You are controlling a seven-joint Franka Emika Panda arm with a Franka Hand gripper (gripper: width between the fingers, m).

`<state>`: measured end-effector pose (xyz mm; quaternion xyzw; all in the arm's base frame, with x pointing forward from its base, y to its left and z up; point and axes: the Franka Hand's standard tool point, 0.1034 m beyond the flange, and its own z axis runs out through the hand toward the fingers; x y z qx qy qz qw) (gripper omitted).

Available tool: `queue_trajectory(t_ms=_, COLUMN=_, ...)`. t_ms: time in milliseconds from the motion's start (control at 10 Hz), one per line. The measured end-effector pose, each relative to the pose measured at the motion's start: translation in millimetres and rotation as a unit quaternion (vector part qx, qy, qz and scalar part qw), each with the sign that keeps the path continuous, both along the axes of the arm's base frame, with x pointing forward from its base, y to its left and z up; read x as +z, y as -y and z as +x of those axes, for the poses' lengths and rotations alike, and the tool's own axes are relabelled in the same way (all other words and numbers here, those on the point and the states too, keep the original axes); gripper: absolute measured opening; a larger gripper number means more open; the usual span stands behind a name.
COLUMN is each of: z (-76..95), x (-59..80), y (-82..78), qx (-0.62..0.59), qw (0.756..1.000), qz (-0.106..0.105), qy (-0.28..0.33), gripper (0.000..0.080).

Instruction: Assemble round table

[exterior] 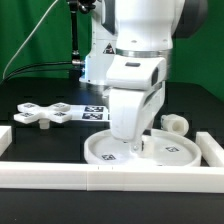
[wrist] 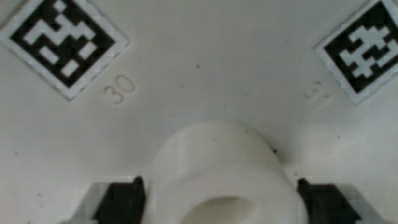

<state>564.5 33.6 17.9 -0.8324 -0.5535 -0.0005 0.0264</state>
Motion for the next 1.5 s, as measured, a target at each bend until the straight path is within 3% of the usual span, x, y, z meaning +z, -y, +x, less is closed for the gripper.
queue_trajectory(t_ms=300, z=0.1, x=0.1, y=-3.4, qx=0.002, qw=1.000, qz=0.001, qy=0.000, gripper=0.0407)
queue_trajectory(t_ms=400, z=0.0, x=-0.2, y=-3.2, qx=0.002, qw=1.000, qz=0.001, qy=0.000, gripper=0.0461)
queue_trajectory(t_ms=500, z=-0.1, x=-0.3, y=-3.0, qx=0.002, qw=1.000, qz=0.001, qy=0.000, gripper=0.0580)
queue_trajectory(t_ms=600, z=0.0, x=0.0, y=-2.7, qx=0.002, qw=1.000, qz=0.000, qy=0.000, gripper=0.0580)
queue_trajectory(t_ms=700, z=-0.4, x=7.9, y=0.4, qx=-0.006, qw=1.000, qz=-0.002, qy=0.004, gripper=0.0635)
queue_trajectory(t_ms=1000, z=-12.1, x=33.5, y=0.1, qx=-0.067, qw=0.998, qz=-0.008, qy=0.011, gripper=0.0645)
queue_trajectory(t_ms=1200, z=-29.1, x=48.0, y=-17.4, qx=-0.167, qw=0.986, qz=-0.011, qy=0.015, gripper=0.0648)
queue_trajectory(t_ms=1500, z=-41.0, x=52.0, y=-73.3, qx=-0.298, qw=0.954, qz=-0.011, qy=0.013, gripper=0.0648)
